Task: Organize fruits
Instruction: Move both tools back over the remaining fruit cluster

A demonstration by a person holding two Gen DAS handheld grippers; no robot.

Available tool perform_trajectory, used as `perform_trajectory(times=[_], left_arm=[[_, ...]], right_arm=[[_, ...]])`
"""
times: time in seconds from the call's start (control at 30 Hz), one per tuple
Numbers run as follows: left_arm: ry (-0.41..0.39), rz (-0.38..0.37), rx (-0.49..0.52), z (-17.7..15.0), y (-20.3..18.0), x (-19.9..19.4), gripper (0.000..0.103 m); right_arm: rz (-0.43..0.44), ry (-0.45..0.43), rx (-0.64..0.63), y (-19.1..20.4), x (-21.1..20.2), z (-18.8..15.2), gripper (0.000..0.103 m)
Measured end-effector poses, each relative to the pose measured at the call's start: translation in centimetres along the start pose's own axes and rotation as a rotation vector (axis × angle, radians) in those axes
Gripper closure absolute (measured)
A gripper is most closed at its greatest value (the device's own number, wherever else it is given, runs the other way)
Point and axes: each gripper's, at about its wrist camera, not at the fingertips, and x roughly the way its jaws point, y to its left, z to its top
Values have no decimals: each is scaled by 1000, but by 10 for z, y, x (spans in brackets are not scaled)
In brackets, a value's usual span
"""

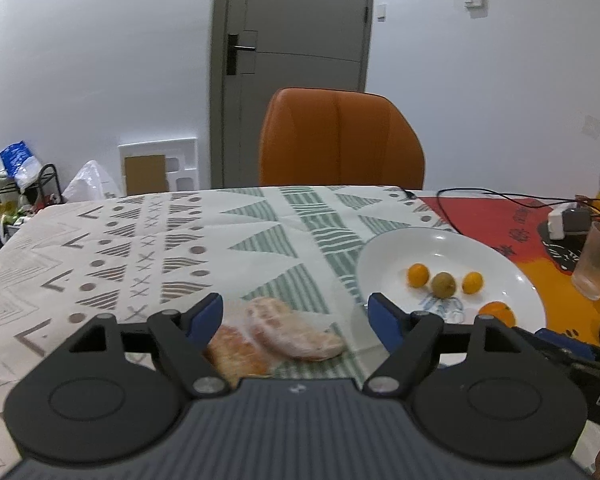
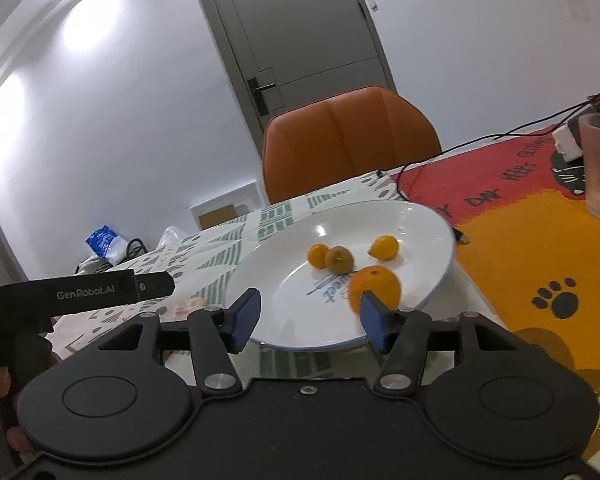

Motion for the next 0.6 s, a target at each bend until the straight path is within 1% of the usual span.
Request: perform_trajectory(times=[0.07, 0.2, 0.3, 0.4, 0.47, 0.5, 0.57, 0.6], left_arm=[[-3, 10, -10, 0, 7, -3, 25], [-7, 33, -25, -1, 20, -8, 24], [-8, 48, -31, -3, 29, -11, 24], [-8, 65, -42, -5, 39, -15, 23], [-6, 76, -48, -7, 45, -17, 23], [-5, 83, -51, -8, 49, -18, 23], [-4, 95, -57, -10, 56, -20, 23], [-3, 101, -61, -11, 59, -21, 23]], right_arm=[[6, 2, -8, 5, 1, 0, 44], [15, 7, -21, 15, 2, -1, 43], [23, 12, -28, 22, 5, -3, 40], [28, 12, -38, 30, 7, -4, 34], [27, 7, -48, 37, 7, -5, 25], [27, 3, -52, 39, 8, -6, 23], [31, -2, -59, 44, 9, -6, 10], [36, -3, -61, 47, 9, -6, 7]])
